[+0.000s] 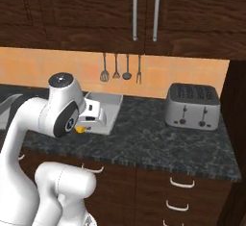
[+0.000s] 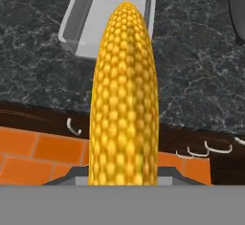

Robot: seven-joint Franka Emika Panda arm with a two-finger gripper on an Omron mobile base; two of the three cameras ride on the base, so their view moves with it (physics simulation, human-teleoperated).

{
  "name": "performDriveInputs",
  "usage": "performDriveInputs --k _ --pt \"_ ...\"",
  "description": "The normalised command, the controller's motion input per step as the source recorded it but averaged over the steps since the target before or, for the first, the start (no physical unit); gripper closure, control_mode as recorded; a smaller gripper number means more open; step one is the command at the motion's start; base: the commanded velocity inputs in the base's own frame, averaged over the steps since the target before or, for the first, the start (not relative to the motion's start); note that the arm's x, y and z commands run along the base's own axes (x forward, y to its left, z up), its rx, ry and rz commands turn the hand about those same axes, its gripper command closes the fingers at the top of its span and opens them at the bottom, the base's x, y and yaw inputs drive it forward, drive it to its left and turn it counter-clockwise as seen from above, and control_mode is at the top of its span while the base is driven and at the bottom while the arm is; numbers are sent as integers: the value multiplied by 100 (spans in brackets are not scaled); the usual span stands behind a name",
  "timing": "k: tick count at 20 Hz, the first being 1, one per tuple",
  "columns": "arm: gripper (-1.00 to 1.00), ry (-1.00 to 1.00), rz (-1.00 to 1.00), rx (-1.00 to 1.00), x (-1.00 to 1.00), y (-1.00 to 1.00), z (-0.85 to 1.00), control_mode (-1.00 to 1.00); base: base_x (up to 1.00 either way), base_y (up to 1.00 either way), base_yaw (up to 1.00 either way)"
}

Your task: Place one corn and one steak in each tupperware on the nearby counter, to pack two identical lunches.

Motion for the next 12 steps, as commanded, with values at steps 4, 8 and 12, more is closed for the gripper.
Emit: performDriveInputs --k 4,8,12 --pt "100 0 0 0 0 0 0 100 64 15 0" --pt "100 -3 0 3 36 11 -22 -100 23 6 0" --pt "100 -6 0 5 94 48 -57 -100 0 0 0"
